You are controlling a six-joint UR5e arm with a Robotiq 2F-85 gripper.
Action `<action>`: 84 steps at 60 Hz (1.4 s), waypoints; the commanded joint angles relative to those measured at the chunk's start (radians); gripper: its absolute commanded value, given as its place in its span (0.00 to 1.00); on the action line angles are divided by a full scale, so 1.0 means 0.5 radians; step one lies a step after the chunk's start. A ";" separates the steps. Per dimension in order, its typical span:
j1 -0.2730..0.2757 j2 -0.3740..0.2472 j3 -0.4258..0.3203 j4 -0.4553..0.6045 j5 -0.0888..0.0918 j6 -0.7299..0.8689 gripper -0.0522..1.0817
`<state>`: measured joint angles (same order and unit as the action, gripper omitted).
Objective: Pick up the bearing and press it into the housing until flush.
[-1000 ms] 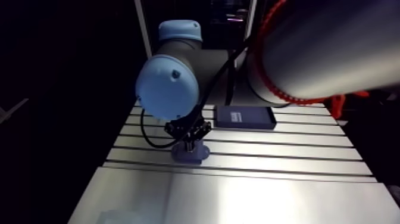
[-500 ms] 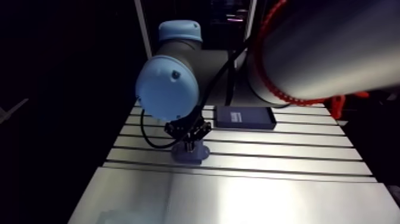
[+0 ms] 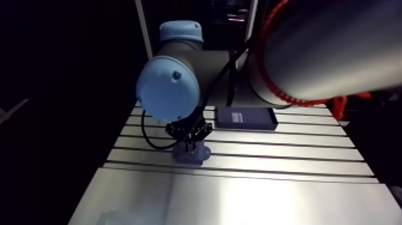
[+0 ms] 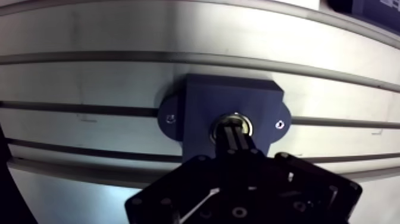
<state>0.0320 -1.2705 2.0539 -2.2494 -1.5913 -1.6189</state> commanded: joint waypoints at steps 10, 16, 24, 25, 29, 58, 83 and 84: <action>0.000 -0.001 -0.001 -0.001 0.002 0.000 0.94; 0.000 -0.009 -0.001 0.002 0.003 0.000 0.94; -0.005 -0.033 -0.016 0.013 0.006 0.000 0.94; -0.006 -0.042 -0.022 0.017 0.006 0.000 0.94; -0.006 -0.058 -0.031 0.023 0.006 0.000 0.94; -0.006 -0.177 -0.089 0.228 -0.006 -0.040 0.94; -0.021 -0.368 -0.230 0.598 -0.010 -0.043 0.05; -0.024 -0.384 -0.252 0.637 -0.007 -0.043 0.05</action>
<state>0.0241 -1.4054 1.9839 -2.0546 -1.5951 -1.6399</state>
